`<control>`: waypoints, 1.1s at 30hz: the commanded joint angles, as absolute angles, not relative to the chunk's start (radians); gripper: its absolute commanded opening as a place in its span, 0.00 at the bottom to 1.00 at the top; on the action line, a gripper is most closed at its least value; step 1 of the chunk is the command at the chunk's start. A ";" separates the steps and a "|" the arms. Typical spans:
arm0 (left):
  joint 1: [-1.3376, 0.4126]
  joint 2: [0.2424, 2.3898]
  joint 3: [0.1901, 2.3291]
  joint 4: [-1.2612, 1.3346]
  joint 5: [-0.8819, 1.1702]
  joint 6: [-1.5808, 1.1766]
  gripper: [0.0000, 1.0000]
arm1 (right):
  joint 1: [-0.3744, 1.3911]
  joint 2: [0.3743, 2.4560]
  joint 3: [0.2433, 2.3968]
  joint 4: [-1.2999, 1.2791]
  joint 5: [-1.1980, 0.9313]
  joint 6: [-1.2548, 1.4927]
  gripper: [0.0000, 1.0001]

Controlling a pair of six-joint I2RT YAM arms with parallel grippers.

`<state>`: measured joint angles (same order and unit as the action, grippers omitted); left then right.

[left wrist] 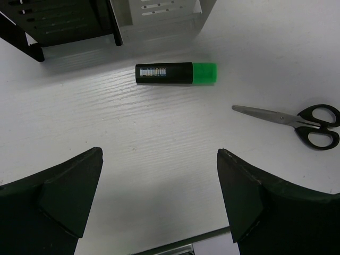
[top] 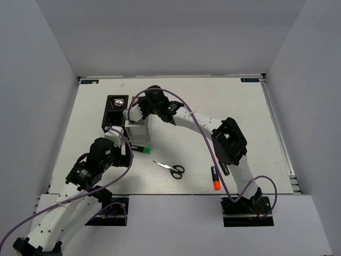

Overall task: Sort the stationery into containers
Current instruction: Place the stationery in the storage box.

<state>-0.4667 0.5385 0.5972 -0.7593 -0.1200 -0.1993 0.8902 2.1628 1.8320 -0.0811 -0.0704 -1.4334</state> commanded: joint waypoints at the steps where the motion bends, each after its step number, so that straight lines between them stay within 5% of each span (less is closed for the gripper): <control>1: -0.463 0.532 0.595 -0.761 -0.123 -0.201 0.98 | 0.891 2.175 1.855 -0.035 -0.081 -1.444 0.00; 19: -0.462 0.534 0.594 -0.762 -0.129 -0.199 0.98 | 0.884 2.299 1.994 -0.045 -0.005 -1.459 0.00; 33: -0.462 0.531 0.595 -0.762 -0.130 -0.199 0.98 | 0.885 2.224 1.853 0.026 -0.020 -1.456 0.54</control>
